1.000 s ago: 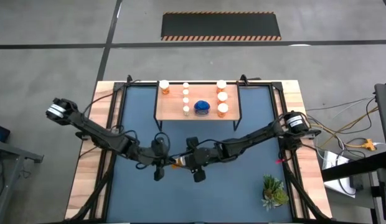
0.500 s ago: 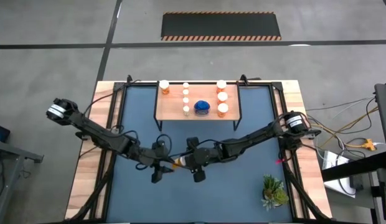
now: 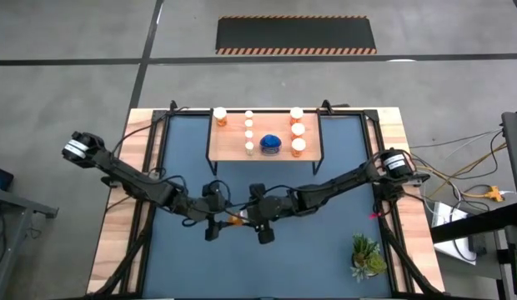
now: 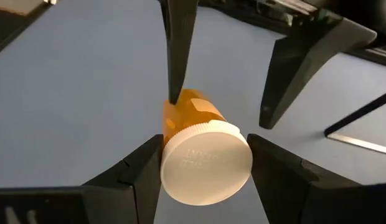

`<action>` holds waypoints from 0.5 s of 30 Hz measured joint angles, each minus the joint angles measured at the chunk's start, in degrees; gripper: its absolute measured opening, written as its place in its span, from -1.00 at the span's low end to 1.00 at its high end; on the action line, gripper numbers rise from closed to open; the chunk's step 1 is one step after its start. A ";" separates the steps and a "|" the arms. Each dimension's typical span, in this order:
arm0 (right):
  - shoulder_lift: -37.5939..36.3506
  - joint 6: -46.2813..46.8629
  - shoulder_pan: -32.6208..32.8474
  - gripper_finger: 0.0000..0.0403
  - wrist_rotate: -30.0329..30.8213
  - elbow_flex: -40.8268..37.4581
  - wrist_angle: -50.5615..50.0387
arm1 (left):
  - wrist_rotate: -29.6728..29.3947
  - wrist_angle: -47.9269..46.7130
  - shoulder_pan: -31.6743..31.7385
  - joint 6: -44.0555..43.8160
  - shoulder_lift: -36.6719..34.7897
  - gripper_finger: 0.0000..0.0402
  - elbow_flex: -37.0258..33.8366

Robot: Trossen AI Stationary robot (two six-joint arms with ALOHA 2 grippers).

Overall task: Pick and place medicine bottles onto shelf by color
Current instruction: Align the large orange pill bottle with the other large orange pill bottle on the shelf

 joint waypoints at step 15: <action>0.00 -6.07 -0.66 0.00 -0.15 2.03 2.48 | 3.20 1.30 -0.01 -0.69 2.45 0.41 -0.07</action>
